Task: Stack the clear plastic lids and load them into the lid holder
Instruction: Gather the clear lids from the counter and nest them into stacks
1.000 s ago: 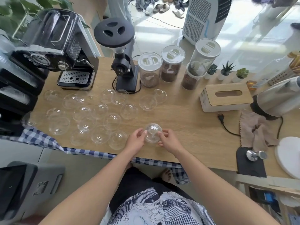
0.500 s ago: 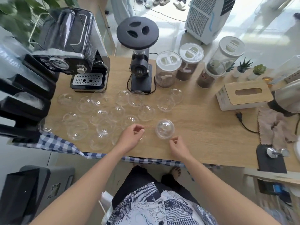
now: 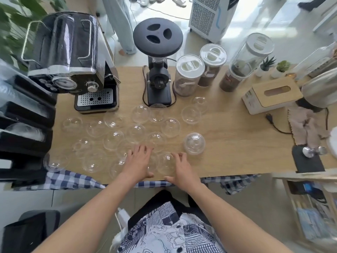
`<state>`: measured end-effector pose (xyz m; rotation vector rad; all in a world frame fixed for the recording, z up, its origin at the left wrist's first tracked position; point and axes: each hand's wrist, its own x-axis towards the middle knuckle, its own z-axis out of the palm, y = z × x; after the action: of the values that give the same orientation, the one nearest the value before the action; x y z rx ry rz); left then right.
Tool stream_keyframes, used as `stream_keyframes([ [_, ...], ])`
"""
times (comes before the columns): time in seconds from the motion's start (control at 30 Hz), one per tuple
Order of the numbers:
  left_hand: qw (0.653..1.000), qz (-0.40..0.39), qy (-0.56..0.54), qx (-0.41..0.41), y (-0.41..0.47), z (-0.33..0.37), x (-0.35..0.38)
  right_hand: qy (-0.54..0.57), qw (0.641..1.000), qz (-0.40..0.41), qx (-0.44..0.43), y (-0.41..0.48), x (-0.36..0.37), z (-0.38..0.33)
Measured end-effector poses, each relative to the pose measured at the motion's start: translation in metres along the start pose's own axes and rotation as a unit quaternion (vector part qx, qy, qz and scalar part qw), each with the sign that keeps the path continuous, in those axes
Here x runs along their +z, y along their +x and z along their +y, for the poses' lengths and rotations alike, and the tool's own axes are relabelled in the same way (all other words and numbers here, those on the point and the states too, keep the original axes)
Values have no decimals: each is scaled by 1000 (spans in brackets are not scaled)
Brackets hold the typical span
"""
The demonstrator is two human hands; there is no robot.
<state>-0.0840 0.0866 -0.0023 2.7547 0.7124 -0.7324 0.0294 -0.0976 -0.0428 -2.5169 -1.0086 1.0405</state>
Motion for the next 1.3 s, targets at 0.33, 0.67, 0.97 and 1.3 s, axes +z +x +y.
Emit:
stream_keyframes([
  [0.33,988,-25,-149,14,15,-9,-36,13,997,74,-3,-1,-22,-6],
  [0.67,923,-12,-382,35,24,-6,-67,-1,972,227,58,11,-81,30],
  [0.97,895,0,-436,97,32,33,-57,106,979,159,72,15,-91,48],
  [1.3,861,30,-503,68,42,67,-41,114,984,119,64,24,-102,59],
])
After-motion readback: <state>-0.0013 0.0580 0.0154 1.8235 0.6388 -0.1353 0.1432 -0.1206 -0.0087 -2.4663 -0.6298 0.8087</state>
